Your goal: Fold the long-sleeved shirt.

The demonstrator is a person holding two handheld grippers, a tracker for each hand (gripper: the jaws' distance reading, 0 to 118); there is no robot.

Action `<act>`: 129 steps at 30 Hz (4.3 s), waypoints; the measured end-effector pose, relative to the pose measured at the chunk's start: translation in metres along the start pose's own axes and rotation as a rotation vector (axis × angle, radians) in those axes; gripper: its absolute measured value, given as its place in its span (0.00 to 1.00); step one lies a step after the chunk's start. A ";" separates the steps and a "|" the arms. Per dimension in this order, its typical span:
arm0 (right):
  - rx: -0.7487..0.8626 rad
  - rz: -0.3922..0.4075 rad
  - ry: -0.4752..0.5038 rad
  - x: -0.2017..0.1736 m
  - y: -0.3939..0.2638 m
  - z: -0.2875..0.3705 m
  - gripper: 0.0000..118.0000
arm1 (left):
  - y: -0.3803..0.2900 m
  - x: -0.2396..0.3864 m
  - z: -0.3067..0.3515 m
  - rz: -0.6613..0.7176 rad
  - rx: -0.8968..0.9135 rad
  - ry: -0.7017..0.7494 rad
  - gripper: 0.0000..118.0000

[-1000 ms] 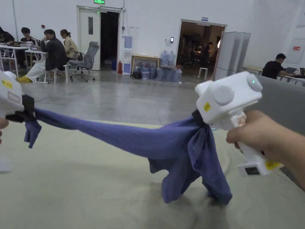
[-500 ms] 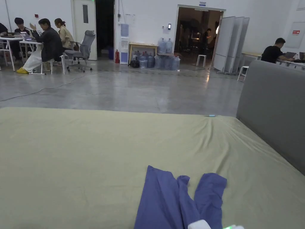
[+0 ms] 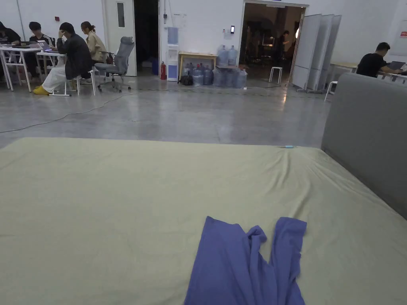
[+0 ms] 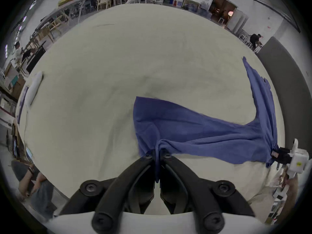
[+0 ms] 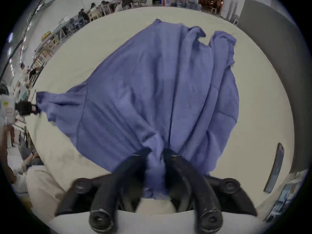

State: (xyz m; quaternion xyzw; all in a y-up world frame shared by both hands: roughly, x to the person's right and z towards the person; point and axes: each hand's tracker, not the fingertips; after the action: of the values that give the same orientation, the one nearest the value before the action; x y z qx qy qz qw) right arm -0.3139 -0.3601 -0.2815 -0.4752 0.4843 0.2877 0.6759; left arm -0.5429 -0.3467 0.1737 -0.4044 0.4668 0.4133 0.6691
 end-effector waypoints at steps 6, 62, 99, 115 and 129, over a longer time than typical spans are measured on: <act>0.267 -0.049 0.047 0.008 0.009 0.114 0.71 | -0.005 0.012 0.095 -0.027 0.350 -0.089 0.99; -0.080 0.035 -0.046 -0.015 0.396 -0.203 0.05 | -0.077 0.236 -0.014 -0.274 0.077 -0.334 0.01; 0.833 0.051 -0.103 0.045 0.314 0.524 0.00 | 0.240 0.263 0.415 -0.678 0.696 -0.070 0.01; 1.110 -0.034 -0.281 0.027 0.455 0.574 0.00 | 0.395 0.345 0.513 -0.490 1.005 0.008 0.01; 0.724 0.000 -0.157 0.066 0.414 0.320 0.00 | 0.378 0.313 0.279 -0.592 0.559 0.102 0.01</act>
State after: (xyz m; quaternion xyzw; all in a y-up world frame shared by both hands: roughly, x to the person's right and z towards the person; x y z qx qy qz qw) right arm -0.5194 0.0886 -0.4685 -0.1817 0.5013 0.1332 0.8354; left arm -0.7437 0.0918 -0.1193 -0.3440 0.4569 0.0397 0.8193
